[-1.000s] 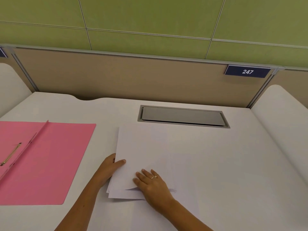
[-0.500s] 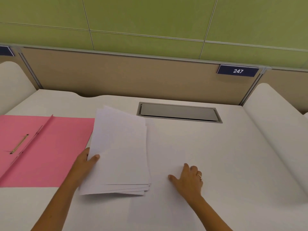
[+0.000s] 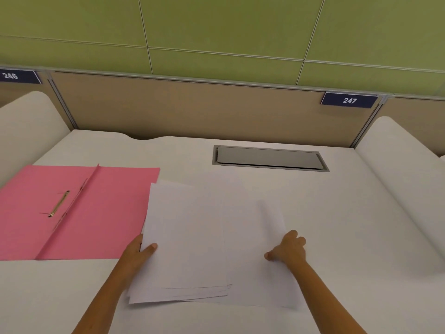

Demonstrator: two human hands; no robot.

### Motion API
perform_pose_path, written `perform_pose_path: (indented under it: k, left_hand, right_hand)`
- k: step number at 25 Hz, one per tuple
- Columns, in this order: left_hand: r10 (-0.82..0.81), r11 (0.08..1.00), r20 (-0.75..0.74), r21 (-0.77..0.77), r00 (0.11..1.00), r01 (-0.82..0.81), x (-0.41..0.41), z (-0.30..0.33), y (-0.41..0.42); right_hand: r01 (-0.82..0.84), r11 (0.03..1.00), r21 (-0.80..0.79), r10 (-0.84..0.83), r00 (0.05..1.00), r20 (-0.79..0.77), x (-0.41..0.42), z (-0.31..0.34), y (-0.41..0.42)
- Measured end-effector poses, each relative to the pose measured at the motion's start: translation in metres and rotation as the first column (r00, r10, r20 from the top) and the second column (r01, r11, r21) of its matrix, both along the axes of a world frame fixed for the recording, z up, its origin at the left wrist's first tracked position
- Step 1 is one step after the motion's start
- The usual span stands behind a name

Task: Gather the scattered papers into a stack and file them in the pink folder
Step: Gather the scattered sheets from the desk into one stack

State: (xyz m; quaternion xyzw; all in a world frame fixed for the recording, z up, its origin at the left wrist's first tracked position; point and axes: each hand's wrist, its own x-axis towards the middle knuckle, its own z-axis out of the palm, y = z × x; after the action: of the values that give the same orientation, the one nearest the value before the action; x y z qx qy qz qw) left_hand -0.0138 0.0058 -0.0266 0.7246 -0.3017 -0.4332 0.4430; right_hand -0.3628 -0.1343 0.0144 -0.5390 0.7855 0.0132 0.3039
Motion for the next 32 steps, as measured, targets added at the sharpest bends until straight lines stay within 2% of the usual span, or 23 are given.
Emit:
perform_pose_path:
  k: [3, 5, 8, 10, 11, 13, 15, 17, 19, 22, 24, 27, 29, 30, 32]
  left_hand:
    - [0.006, 1.0, -0.087, -0.009, 0.996, -0.006, 0.001, 0.002, 0.003]
    - [-0.004, 1.0, -0.139, -0.004, 0.99, 0.004, 0.004, 0.003, 0.004]
    - [-0.027, 1.0, -0.207, 0.004, 0.978, 0.029, 0.008, 0.007, 0.005]
    - [-0.037, 0.999, -0.231, 0.019, 0.972, 0.043, 0.011, 0.008, 0.005]
    - [-0.042, 0.998, -0.232, 0.026, 0.972, 0.049, 0.013, 0.008, 0.005]
    - [-0.051, 0.998, -0.218, 0.035, 0.975, 0.06, 0.015, 0.007, 0.005]
    - [-0.044, 0.998, -0.235, 0.039, 0.971, 0.055, 0.015, 0.011, 0.006]
    - [-0.009, 0.998, -0.31, 0.056, 0.951, 0.027, 0.013, 0.018, 0.007]
    - [0.016, 0.997, -0.385, 0.074, 0.923, 0.014, 0.014, 0.02, 0.005]
    - [-0.006, 0.998, -0.401, 0.055, 0.916, 0.031, 0.017, 0.016, 0.004]
    - [-0.066, 0.996, -0.275, 0.038, 0.959, 0.08, 0.017, 0.01, 0.005]
    - [-0.086, 0.996, -0.093, -0.016, 0.992, 0.085, 0.014, 0.007, 0.005]
    - [-0.048, 0.997, -0.003, -0.058, 0.999, 0.048, 0.019, 0.014, 0.001]
    - [-0.035, 0.997, 0.041, -0.071, 0.999, 0.038, 0.026, 0.017, -0.001]
    - [-0.003, 0.997, 0.105, -0.081, 0.994, 0.011, 0.046, 0.018, -0.003]
  right_hand:
    - [0.03, 0.993, -0.113, -0.017, 0.994, 0.107, -0.003, 0.015, 0.001]
    - [-0.024, 0.96, -0.279, 0.041, 0.998, 0.055, -0.004, 0.041, -0.001]
    - [-0.044, 0.815, -0.578, 0.056, 0.998, 0.003, 0.004, 0.101, -0.007]
    - [-0.005, 0.705, -0.71, 0.069, 0.996, 0.062, 0.016, 0.137, -0.01]
    - [0.025, 0.679, -0.734, 0.094, 0.988, 0.121, 0.024, 0.147, -0.011]
    - [0.059, 0.709, -0.703, 0.195, 0.942, 0.275, 0.045, 0.143, -0.013]
    - [0.038, 0.807, -0.59, 0.254, 0.879, 0.404, 0.077, 0.111, -0.007]
    - [-0.024, 0.873, -0.487, 0.272, 0.853, 0.445, 0.108, 0.067, 0.006]
    - [-0.086, 0.9, -0.428, 0.291, 0.848, 0.442, 0.134, 0.025, 0.023]
    - [-0.142, 0.924, -0.355, 0.285, 0.875, 0.392, 0.153, -0.014, 0.038]
    - [-0.163, 0.919, -0.359, 0.29, 0.896, 0.337, 0.157, -0.027, 0.039]
    - [-0.078, 0.888, -0.454, 0.236, 0.924, 0.302, 0.154, -0.026, 0.027]
    - [-0.074, 0.846, -0.528, 0.191, 0.967, 0.17, 0.143, -0.025, 0.008]
    - [-0.087, 0.856, -0.509, 0.15, 0.985, 0.085, 0.136, -0.024, -0.002]
    - [-0.089, 0.924, -0.373, 0.072, 0.996, -0.06, 0.126, -0.023, -0.013]
